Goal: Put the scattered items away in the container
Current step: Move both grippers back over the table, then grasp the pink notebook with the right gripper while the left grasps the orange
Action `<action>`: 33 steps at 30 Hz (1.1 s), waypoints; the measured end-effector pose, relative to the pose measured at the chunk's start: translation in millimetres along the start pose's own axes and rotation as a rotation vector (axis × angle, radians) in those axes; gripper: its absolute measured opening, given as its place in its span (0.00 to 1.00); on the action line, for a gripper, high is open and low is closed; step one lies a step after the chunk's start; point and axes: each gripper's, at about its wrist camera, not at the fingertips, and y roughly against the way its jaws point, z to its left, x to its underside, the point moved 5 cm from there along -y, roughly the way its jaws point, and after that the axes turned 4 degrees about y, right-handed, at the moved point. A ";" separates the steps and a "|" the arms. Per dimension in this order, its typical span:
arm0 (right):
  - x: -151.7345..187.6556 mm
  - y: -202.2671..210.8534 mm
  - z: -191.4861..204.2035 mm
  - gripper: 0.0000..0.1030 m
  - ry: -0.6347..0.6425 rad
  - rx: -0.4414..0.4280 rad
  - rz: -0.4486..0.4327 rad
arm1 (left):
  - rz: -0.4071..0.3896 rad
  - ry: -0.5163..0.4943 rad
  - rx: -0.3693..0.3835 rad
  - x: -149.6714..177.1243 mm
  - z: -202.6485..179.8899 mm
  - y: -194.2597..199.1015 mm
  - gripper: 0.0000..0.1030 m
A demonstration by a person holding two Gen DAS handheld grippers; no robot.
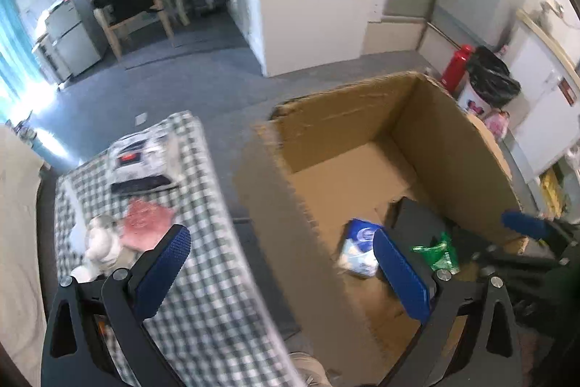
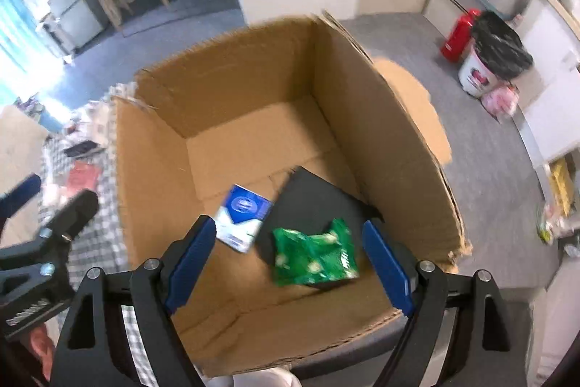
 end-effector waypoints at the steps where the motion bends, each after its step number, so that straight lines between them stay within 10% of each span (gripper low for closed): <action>1: -4.5 5.9 6.9 0.81 0.014 -0.014 -0.016 | -0.002 0.016 -0.023 3.2 13.2 4.3 1.00; 15: -24.1 -8.2 230.1 0.81 0.371 -0.266 -0.058 | 0.111 0.451 -0.374 137.7 278.1 7.4 1.00; 33: 14.7 -141.1 348.8 0.81 0.770 -0.029 -0.007 | 0.131 0.400 -0.282 176.5 299.6 -67.1 1.00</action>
